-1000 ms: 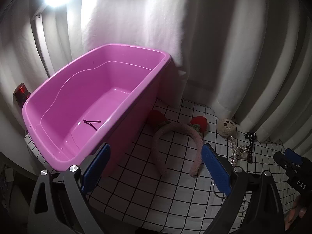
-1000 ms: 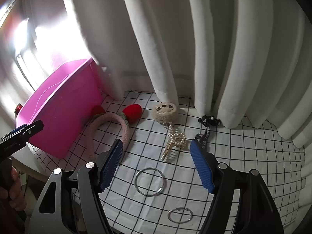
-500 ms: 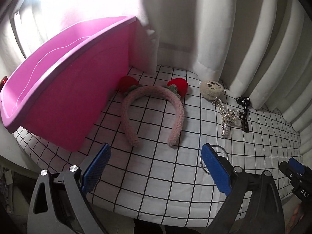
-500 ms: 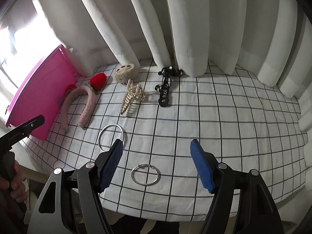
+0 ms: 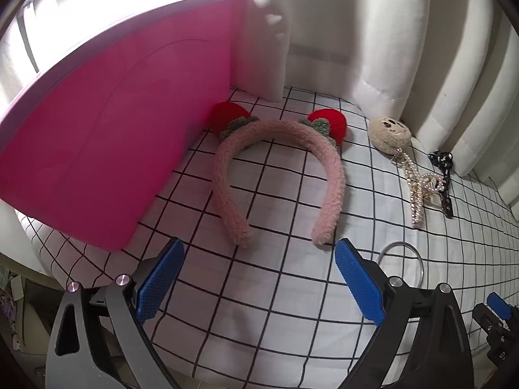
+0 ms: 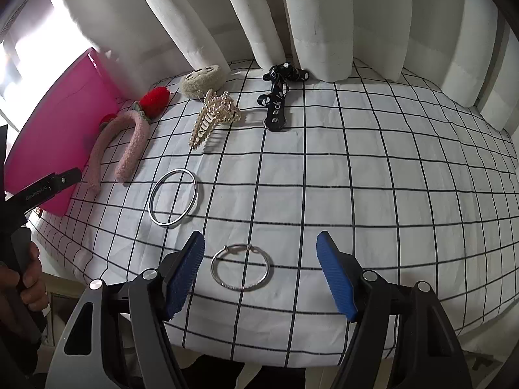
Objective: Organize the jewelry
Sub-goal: 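Move both tools back over the table toward the remaining items, then close the left gripper on the pink headband while the right gripper grasps the black hair clip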
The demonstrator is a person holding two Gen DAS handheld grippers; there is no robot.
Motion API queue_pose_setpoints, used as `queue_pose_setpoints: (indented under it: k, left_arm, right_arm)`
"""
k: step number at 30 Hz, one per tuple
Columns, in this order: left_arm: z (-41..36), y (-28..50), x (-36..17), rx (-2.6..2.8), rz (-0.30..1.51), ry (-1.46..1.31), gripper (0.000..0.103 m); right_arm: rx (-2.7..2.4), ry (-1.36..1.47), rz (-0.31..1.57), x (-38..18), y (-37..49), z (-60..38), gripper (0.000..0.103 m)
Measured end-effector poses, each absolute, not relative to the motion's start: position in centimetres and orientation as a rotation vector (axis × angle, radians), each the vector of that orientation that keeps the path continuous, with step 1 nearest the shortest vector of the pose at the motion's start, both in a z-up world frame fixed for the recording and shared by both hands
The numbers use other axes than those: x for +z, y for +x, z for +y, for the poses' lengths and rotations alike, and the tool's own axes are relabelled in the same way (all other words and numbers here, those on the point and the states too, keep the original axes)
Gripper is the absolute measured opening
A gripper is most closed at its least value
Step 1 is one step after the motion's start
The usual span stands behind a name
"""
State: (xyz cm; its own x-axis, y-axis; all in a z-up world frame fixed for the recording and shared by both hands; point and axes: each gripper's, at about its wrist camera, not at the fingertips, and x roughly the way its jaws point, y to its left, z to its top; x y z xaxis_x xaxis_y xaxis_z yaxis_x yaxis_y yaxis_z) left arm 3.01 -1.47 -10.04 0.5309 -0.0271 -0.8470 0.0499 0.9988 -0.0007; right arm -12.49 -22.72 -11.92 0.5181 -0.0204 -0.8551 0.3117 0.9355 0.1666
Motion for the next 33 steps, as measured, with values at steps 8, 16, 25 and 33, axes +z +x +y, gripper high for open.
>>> queue_pose_setpoints:
  k: [8, 16, 25, 33]
  left_arm:
    - [-0.3, 6.5, -11.9, 0.0, 1.004, 0.002, 0.092]
    - [0.6, 9.8, -13.3, 0.017, 1.012, -0.023, 0.092]
    - [0.6, 12.3, -14.4, 0.017, 1.031, -0.009, 0.092]
    - [0.3, 14.4, -15.9, 0.023, 1.055, -0.008, 0.092]
  right_arm:
    - [-0.231, 0.306, 0.988, -12.4, -8.5, -24.7, 0.068]
    - [-0.268, 0.301, 0.994, -13.8, -3.8, -27.1, 0.068]
    - [-0.281, 0.294, 1.003, -14.6, 0.0, -28.3, 0.068]
    - [-0.298, 0.258, 1.02, -15.6, 2.5, -28.8, 0.068]
